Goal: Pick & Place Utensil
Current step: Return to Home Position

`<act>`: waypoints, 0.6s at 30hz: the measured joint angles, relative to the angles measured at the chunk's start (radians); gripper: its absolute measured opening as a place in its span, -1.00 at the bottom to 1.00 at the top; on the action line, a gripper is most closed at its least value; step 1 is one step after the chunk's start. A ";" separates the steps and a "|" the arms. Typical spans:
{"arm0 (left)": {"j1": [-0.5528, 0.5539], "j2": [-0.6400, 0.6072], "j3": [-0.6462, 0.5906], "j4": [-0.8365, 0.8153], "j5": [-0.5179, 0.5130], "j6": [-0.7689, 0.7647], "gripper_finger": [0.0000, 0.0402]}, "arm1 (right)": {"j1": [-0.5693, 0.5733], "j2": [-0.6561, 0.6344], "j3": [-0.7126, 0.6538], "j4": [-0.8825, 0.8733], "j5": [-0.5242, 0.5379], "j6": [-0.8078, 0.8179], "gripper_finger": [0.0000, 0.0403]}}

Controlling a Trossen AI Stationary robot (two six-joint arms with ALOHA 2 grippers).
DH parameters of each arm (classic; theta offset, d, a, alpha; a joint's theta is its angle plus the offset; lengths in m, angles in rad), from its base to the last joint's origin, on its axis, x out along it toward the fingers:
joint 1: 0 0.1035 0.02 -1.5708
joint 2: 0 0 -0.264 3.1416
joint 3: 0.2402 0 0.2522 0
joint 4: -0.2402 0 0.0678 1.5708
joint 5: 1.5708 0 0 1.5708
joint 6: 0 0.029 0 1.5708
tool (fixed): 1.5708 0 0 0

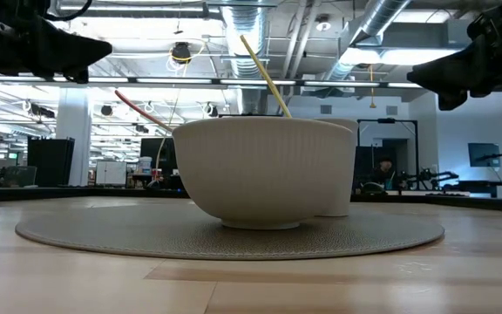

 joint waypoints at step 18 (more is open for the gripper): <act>0.000 0.050 0.000 0.031 0.000 0.014 -0.92 | 0.000 0.000 0.000 0.000 0.000 0.000 -0.49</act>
